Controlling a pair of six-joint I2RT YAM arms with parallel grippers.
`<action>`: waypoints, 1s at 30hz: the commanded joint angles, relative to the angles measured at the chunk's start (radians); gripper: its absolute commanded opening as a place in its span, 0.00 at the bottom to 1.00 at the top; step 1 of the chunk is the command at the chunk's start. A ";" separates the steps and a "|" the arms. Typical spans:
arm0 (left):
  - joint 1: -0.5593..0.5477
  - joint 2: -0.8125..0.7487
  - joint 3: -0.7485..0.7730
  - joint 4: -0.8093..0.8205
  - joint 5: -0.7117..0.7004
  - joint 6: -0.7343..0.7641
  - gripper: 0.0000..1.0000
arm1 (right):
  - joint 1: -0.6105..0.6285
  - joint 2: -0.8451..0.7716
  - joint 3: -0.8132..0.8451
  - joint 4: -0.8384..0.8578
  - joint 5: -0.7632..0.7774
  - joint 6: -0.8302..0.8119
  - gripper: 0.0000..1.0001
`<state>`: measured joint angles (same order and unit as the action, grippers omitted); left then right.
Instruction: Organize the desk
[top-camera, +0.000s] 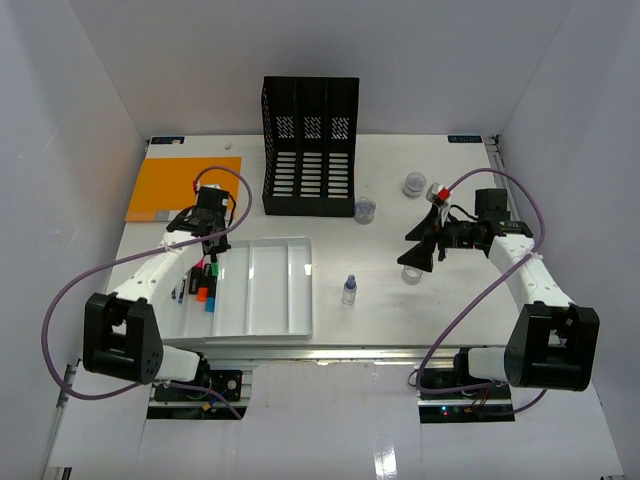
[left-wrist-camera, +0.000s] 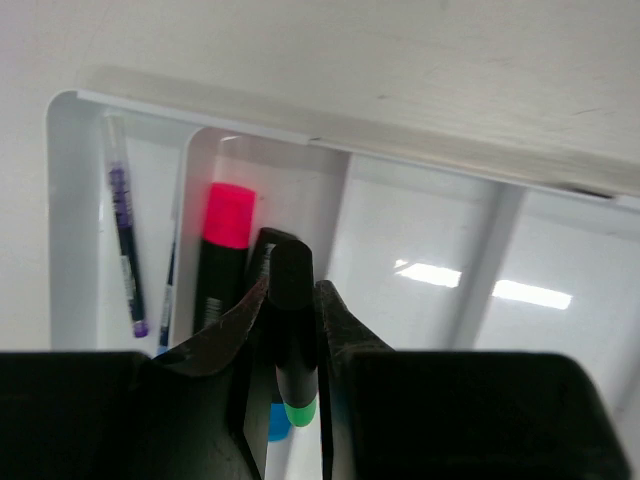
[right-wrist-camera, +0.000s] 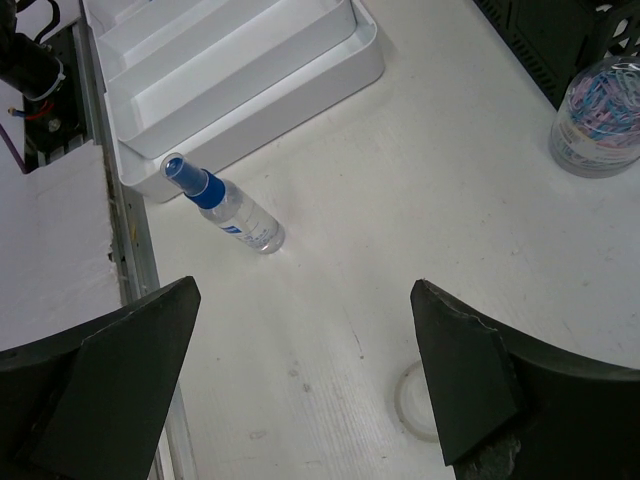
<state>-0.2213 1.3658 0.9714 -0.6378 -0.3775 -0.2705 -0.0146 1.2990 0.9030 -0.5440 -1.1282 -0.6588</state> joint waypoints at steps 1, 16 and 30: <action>0.038 0.040 0.001 -0.059 -0.113 0.098 0.00 | -0.008 -0.032 0.007 0.021 -0.045 -0.064 0.92; 0.063 0.047 -0.013 -0.045 -0.032 0.082 0.81 | -0.008 -0.007 0.031 -0.188 -0.100 -0.332 0.92; -0.007 -0.322 -0.260 0.487 0.940 -0.162 0.98 | -0.020 -0.003 0.020 -0.237 -0.101 -0.423 0.91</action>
<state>-0.1691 1.1586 0.8699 -0.5091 0.1151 -0.2694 -0.0230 1.2962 0.9043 -0.7353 -1.1924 -1.0079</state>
